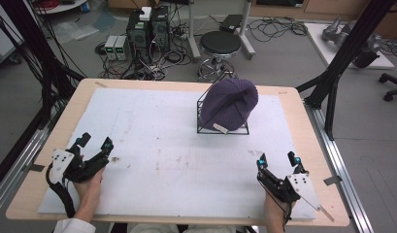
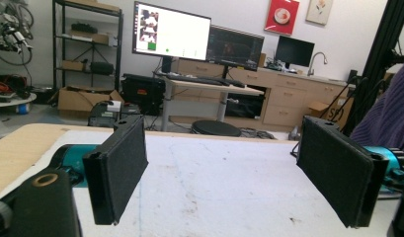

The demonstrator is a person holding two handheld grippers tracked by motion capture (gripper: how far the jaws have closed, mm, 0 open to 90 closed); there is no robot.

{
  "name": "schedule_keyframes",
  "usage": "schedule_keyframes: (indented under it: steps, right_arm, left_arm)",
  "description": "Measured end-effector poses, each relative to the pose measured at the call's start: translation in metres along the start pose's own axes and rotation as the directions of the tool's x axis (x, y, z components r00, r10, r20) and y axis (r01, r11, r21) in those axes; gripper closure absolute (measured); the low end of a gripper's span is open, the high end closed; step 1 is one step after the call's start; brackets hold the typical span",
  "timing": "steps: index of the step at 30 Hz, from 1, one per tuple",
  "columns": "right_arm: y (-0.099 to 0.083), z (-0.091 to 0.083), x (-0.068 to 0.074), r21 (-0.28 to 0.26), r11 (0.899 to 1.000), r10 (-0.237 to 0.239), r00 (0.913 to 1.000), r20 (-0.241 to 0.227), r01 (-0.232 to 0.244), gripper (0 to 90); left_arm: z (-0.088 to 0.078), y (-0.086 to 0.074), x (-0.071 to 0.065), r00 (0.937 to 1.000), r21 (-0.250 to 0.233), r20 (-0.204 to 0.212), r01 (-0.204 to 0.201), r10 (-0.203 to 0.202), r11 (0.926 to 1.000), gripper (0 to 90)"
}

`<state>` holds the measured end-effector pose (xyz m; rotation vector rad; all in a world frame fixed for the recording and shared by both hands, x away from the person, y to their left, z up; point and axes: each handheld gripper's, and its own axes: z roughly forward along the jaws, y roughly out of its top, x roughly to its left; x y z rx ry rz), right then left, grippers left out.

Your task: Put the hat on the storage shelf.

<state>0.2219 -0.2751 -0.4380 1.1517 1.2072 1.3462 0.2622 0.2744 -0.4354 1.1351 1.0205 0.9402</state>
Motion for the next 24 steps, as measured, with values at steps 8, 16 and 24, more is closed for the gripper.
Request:
schedule_keyframes:
  steps: [8, 16, 24]
  right_arm:
    - [-0.0001, -0.0007, -0.0035, 0.003, 1.000, 0.018, 0.9997, 0.015, -0.018, 11.5]
    - [-0.0007, -0.0022, -0.0070, 0.000, 1.000, 0.021, 0.9997, 0.012, -0.021, 11.5]
    - [-0.0020, -0.0016, -0.0085, 0.009, 0.999, 0.036, 0.9993, 0.013, -0.036, 11.5]
  left_arm:
    - [0.0000, -0.0002, -0.0011, 1.0000, 0.003, 0.000, 0.002, -0.002, 1.0000, 19.5]
    - [0.0007, -0.0008, -0.0015, 1.0000, 0.005, 0.001, 0.001, -0.001, 1.0000, 19.5]
    - [0.0018, -0.0018, -0.0032, 1.0000, 0.009, 0.007, 0.003, -0.003, 1.0000, 19.5]
